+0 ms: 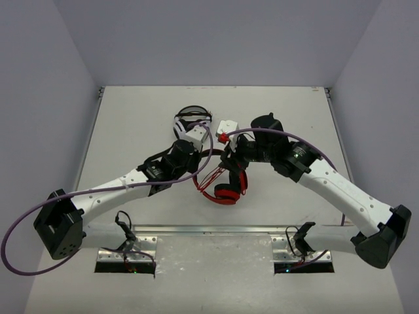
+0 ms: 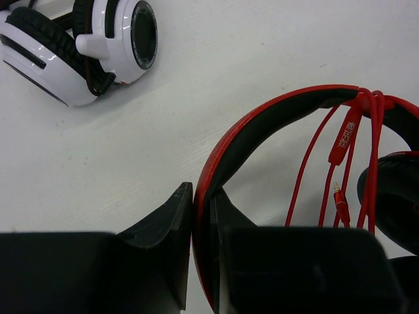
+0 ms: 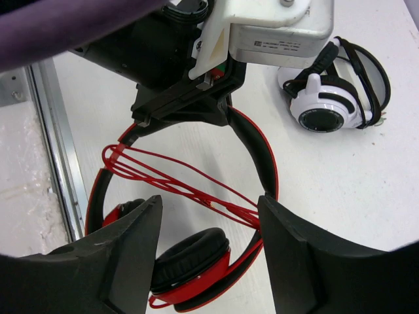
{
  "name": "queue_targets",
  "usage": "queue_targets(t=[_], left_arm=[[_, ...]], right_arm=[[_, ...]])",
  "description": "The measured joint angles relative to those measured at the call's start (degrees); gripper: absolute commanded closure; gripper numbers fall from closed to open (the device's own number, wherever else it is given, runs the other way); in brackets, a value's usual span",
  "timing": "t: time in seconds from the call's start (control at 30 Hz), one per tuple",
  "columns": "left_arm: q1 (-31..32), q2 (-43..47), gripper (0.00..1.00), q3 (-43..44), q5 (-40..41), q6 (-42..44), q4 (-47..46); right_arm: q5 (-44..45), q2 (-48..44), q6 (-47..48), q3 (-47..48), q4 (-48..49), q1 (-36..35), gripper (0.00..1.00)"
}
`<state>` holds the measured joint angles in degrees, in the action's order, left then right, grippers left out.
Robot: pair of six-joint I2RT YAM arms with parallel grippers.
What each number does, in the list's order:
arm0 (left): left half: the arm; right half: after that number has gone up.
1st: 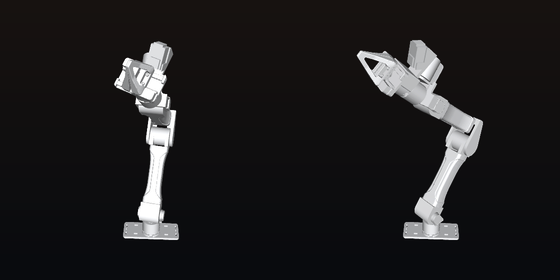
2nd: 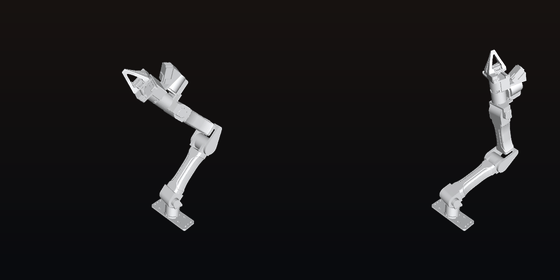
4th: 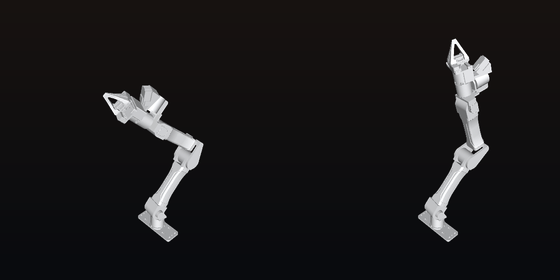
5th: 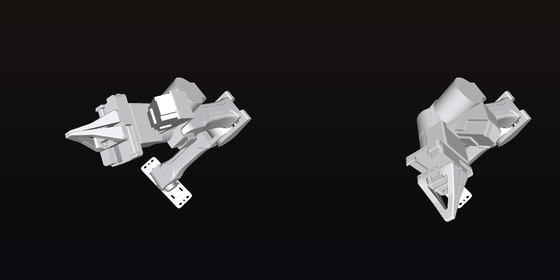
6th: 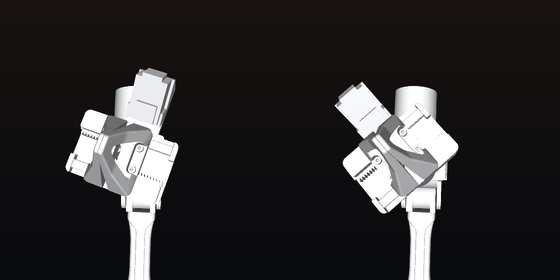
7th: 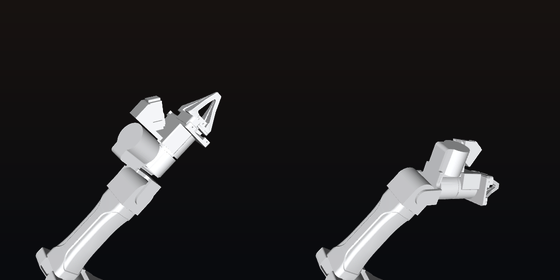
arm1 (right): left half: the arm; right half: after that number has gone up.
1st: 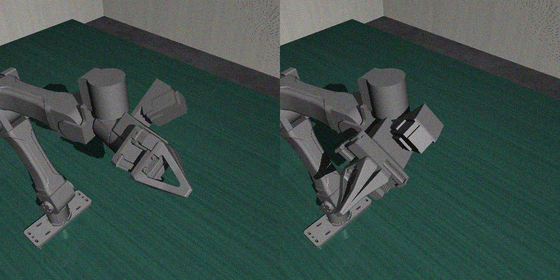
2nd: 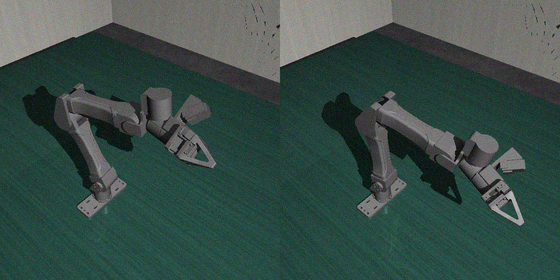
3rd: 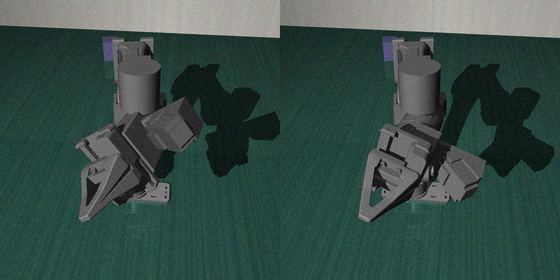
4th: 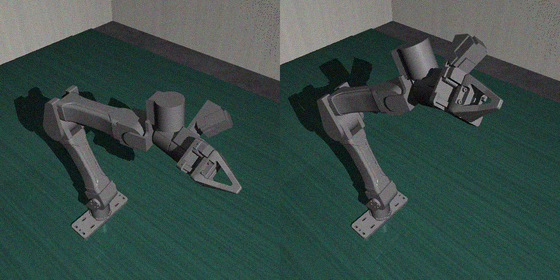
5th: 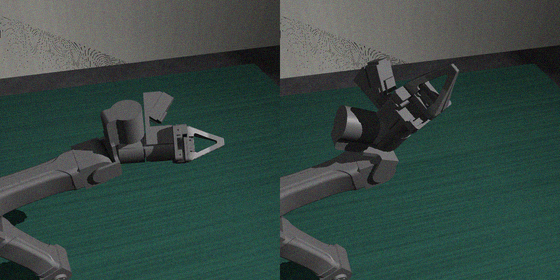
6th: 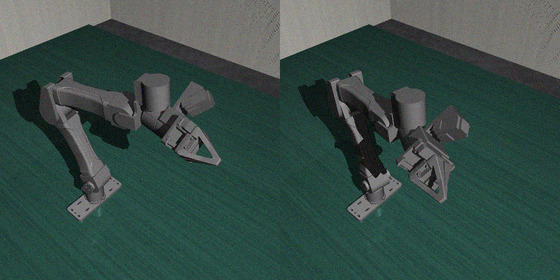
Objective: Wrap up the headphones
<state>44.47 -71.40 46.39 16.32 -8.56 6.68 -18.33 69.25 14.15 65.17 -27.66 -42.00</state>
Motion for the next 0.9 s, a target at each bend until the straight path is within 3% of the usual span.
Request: queue_targets(t=[0.03, 0.07, 0.1, 0.67, 0.9], left_arm=[[-0.2, 0.0, 1.00, 0.0, 0.0, -0.3, 0.0], [-0.3, 0.0, 0.99, 0.0, 0.0, -0.5, 0.0], [-0.4, 0.0, 1.00, 0.0, 0.0, -0.8, 0.0], [-5.0, -0.1, 1.00, 0.7, -0.9, -4.1, 3.3], [-9.9, -1.1, 1.00, 8.2, -3.8, -3.8, 7.7]], right_arm=[[0.2, -0.6, -0.1, 0.0, 0.2, 0.0, 0.28], [0.4, -1.2, -0.2, -0.1, 0.4, 0.0, 0.04], [0.8, -1.7, -0.5, -0.4, 0.6, 0.0, 0.01], [10.6, -19.6, -5.5, -8.9, 0.7, 0.0, 0.01], [15.1, -22.0, -12.4, -7.8, -0.2, 0.0, 0.01]])
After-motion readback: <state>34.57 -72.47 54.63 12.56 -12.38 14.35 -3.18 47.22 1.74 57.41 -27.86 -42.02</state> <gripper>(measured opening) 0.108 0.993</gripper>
